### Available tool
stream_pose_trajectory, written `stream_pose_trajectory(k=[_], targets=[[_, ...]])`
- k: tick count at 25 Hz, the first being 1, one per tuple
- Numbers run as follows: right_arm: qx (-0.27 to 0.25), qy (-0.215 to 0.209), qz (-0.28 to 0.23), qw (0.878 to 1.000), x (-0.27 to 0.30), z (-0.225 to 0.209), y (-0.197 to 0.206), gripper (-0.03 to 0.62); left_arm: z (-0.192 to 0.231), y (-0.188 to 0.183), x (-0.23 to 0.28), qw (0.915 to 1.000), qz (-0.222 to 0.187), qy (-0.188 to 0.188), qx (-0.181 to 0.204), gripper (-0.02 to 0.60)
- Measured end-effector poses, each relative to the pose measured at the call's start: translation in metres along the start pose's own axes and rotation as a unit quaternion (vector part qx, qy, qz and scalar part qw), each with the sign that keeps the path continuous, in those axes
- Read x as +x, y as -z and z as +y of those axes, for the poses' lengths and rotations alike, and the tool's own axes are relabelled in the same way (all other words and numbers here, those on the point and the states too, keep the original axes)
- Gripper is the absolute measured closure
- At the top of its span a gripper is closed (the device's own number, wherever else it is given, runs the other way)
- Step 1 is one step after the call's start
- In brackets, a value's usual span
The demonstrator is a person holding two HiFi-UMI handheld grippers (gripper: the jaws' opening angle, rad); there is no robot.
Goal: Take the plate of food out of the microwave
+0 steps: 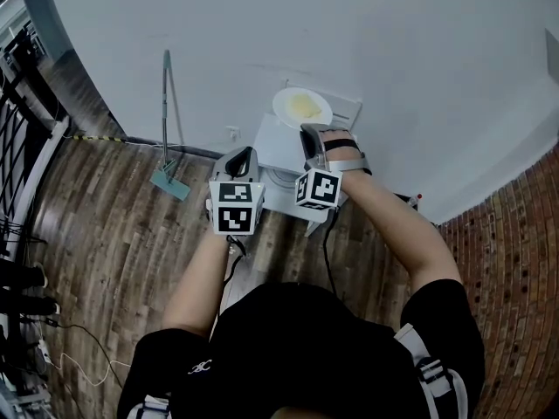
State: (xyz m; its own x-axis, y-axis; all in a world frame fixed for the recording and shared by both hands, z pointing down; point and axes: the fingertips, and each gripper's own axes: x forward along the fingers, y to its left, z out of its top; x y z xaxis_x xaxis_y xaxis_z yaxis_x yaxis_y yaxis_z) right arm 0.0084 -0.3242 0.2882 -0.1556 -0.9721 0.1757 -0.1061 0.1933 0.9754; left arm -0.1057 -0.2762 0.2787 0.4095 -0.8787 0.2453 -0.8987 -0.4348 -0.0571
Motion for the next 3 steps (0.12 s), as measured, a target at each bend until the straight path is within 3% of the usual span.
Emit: stream_pose_trajectory(k=[3], targets=[[-0.003, -0.001, -0.001, 1.000, 0.0009, 0.0026, -0.0032, 0.568, 0.0025, 0.0028, -0.0005, 1.0000, -0.001, 0.001, -0.004, 0.582]])
